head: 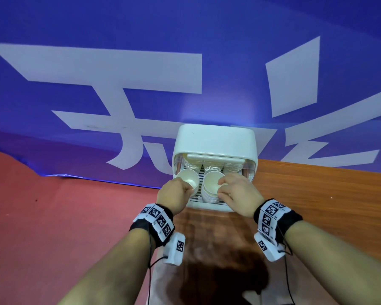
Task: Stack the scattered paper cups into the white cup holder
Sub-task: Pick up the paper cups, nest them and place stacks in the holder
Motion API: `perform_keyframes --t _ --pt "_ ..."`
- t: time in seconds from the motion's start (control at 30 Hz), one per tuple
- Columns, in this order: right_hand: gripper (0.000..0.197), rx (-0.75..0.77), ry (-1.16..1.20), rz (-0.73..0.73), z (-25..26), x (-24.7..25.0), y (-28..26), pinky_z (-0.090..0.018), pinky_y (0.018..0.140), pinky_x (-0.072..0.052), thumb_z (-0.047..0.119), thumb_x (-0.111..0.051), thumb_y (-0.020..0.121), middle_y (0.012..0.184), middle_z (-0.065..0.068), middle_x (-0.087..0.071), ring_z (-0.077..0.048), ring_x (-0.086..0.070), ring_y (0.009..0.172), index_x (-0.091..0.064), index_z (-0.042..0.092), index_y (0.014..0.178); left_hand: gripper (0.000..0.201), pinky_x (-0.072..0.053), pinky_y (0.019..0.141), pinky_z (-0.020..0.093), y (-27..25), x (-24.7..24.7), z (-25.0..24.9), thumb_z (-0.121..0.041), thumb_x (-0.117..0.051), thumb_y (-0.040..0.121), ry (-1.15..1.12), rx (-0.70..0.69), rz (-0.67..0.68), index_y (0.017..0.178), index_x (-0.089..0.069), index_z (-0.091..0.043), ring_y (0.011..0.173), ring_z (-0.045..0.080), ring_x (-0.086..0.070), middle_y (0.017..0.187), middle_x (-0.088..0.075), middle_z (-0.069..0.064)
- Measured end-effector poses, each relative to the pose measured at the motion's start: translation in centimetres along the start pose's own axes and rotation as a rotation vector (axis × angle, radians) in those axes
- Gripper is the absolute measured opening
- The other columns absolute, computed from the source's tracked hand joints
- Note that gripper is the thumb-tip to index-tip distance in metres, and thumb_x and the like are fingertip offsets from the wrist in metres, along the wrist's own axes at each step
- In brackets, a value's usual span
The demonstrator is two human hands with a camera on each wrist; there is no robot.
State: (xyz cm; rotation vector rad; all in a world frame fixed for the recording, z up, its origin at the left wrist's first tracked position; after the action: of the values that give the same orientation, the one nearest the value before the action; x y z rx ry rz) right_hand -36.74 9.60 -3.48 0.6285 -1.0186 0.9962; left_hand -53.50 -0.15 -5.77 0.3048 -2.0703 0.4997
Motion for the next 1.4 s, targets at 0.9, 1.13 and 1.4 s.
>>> perform_keyframes --t 0.9,1.13,1.4 --pt "0.023 -0.152 0.088 -0.042 2.4 4.2 -1.9 -0.033 0.102 -0.039 0.032 -0.057 0.093 0.117 0.006 -0.062 -0.013 -0.049 0.117 -0.069 0.022 0.110 0.033 -0.045 0.090 0.032 -4.1 4.2 -4.5 -0.032 -0.058 0.091 -0.074 -0.079 -0.093 0.122 -0.061 -0.021 0.105 0.020 -0.058 0.125 -0.056 -0.003" --pt "0.029 -0.140 0.074 -0.136 2.8 9.2 -8.7 -0.028 0.098 -0.038 0.032 -0.058 0.093 0.119 0.006 -0.062 -0.015 -0.051 0.116 -0.063 0.024 0.120 0.034 -0.047 0.091 0.034 -8.4 5.9 -11.0 -0.030 -0.058 0.091 -0.068 -0.168 -0.173 0.123 -0.059 -0.022 0.099 0.020 -0.060 0.121 -0.058 -0.001" --pt "0.034 -0.223 0.119 -0.201 -1.8 13.3 -21.1 -0.032 0.107 -0.036 0.032 -0.056 0.095 0.129 0.006 -0.057 -0.013 -0.046 0.123 -0.058 0.025 0.128 0.032 -0.046 0.090 0.035 -13.3 0.9 -22.0 -0.028 -0.061 0.088 -0.036 -0.244 -0.187 0.120 -0.062 -0.020 0.097 0.023 -0.060 0.116 -0.060 0.002"
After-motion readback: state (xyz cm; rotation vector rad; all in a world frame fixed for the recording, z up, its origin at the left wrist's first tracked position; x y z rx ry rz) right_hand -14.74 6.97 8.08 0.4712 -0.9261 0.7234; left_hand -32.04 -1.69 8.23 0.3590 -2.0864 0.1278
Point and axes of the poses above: each hand's wrist, its own y-axis towards the middle knuckle, its own x-axis out of the back of the hand, z = x × y, the point moved 7 cm from there along y, towards the middle knuckle
